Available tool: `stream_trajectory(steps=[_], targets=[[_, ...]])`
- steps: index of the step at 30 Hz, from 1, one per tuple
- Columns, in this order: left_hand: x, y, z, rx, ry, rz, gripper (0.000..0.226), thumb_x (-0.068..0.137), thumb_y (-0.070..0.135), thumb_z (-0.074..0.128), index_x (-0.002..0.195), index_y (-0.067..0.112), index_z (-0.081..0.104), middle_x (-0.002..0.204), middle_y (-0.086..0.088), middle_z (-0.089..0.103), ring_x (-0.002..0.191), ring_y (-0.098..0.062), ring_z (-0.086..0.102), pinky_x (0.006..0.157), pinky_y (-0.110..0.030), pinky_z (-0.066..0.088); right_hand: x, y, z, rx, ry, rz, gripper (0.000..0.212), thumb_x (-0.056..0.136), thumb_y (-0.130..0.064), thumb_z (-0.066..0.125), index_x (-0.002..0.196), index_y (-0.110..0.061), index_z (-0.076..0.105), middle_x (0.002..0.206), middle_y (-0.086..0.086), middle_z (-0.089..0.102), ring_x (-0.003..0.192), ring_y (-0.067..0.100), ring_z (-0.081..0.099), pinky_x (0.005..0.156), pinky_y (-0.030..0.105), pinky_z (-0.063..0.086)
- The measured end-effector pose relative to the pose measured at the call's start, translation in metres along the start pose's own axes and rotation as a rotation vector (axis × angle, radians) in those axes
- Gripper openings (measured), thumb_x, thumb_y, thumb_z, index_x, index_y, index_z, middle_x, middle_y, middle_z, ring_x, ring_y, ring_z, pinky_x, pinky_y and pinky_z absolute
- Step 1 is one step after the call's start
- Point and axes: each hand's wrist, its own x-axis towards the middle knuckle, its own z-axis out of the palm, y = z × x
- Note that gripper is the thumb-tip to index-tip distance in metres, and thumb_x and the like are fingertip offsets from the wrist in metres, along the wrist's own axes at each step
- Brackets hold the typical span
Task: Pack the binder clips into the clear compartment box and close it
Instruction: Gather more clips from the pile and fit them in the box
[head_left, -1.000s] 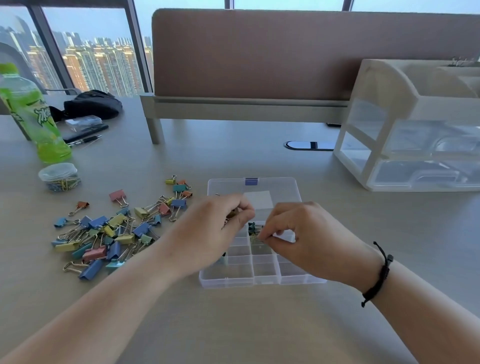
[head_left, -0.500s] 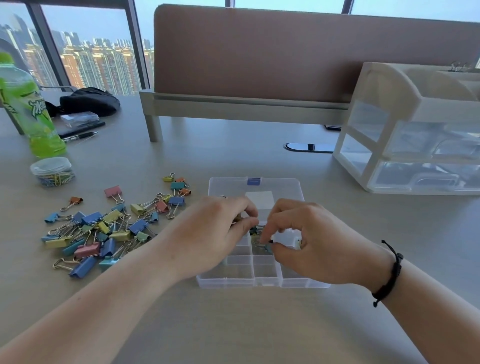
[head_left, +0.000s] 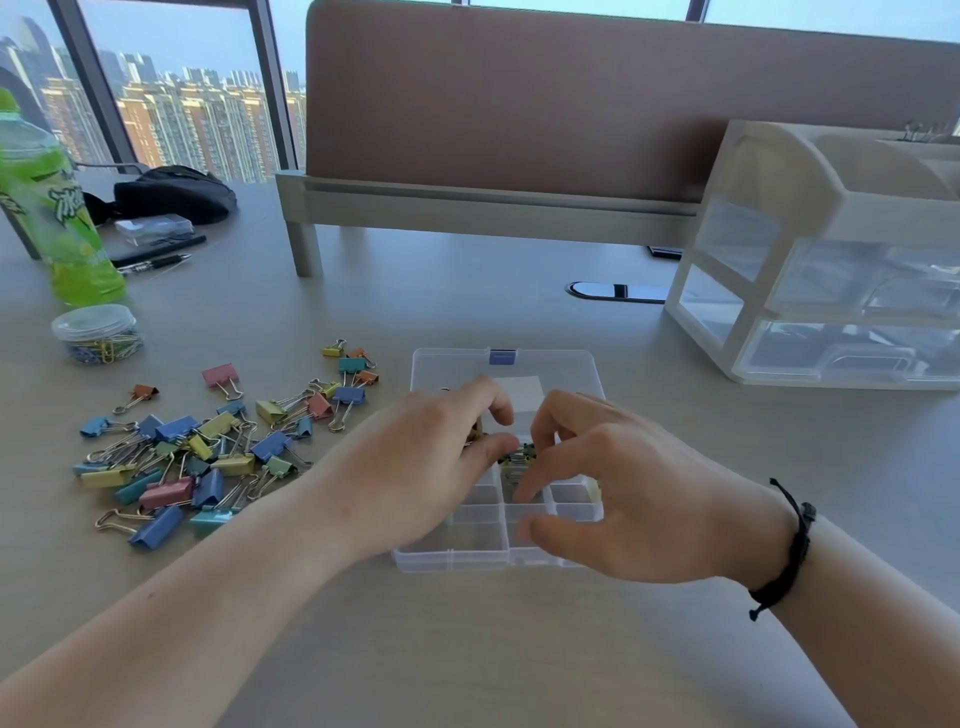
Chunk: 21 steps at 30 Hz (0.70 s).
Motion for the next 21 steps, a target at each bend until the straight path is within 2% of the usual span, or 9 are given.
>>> stream_trajectory(steps=[3,5,9,11,15,18,21], targets=[[0.000,0.004,-0.001,-0.122,0.042,-0.011,0.019,0.094,0.043,0.057,0.108,0.031,0.051,0.075,0.004,0.063,0.058,-0.006,0.054,0.055,-0.019,0.042,0.001,0.002,0.000,0.082,0.081,0.014,0.009,0.079,-0.040,0.067,0.085,-0.036,0.074,0.091,-0.017,0.045,0.085,0.003,0.050,0.068,0.014,0.038],[0.002,0.007,-0.002,-0.241,0.088,-0.045,0.023,0.090,0.045,0.061,0.100,0.028,0.050,0.073,0.000,0.066,0.050,-0.007,0.050,0.051,-0.020,0.041,0.003,0.004,0.000,0.085,0.196,0.015,0.003,0.080,-0.035,0.067,0.082,-0.034,0.069,0.087,-0.019,0.048,0.078,0.005,0.052,0.065,0.014,0.037],[0.007,0.013,-0.007,-0.552,0.142,-0.164,0.033,0.081,0.043,0.067,0.089,0.015,0.050,0.062,0.000,0.067,0.042,-0.002,0.048,0.048,-0.015,0.038,0.006,0.003,0.000,0.161,0.359,0.037,0.017,0.078,-0.043,0.069,0.090,-0.035,0.061,0.079,-0.022,0.054,0.070,0.009,0.052,0.059,0.013,0.039],[0.008,0.014,-0.008,-0.677,0.127,-0.199,0.034,0.078,0.043,0.068,0.083,0.013,0.053,0.058,-0.001,0.065,0.039,-0.007,0.043,0.045,-0.021,0.036,0.007,-0.001,0.002,0.294,0.393,0.046,0.022,0.078,-0.041,0.074,0.096,-0.032,0.064,0.079,-0.019,0.063,0.070,0.009,0.057,0.059,0.017,0.045],[0.007,0.015,-0.005,-0.744,0.106,-0.187,0.034,0.075,0.047,0.068,0.075,0.016,0.055,0.055,-0.001,0.062,0.038,-0.013,0.037,0.041,-0.023,0.033,0.010,-0.006,0.007,0.566,0.353,0.047,0.013,0.083,-0.018,0.076,0.095,-0.020,0.072,0.082,-0.007,0.074,0.072,0.017,0.068,0.071,0.041,0.055],[0.006,0.017,-0.006,-0.692,0.112,-0.156,0.036,0.076,0.049,0.067,0.075,0.014,0.056,0.055,0.000,0.062,0.039,-0.011,0.040,0.041,-0.021,0.035,0.008,-0.008,0.004,0.804,0.303,0.052,0.012,0.083,-0.004,0.075,0.094,-0.008,0.072,0.084,0.003,0.077,0.081,0.021,0.073,0.081,0.040,0.058],[0.005,0.020,-0.008,-0.667,0.112,-0.124,0.036,0.078,0.046,0.066,0.076,0.012,0.058,0.054,0.002,0.062,0.038,-0.004,0.043,0.043,-0.014,0.035,0.008,-0.009,0.000,0.938,0.278,0.108,0.012,0.080,0.001,0.075,0.092,-0.001,0.071,0.084,0.011,0.076,0.084,0.027,0.074,0.084,0.040,0.059]])
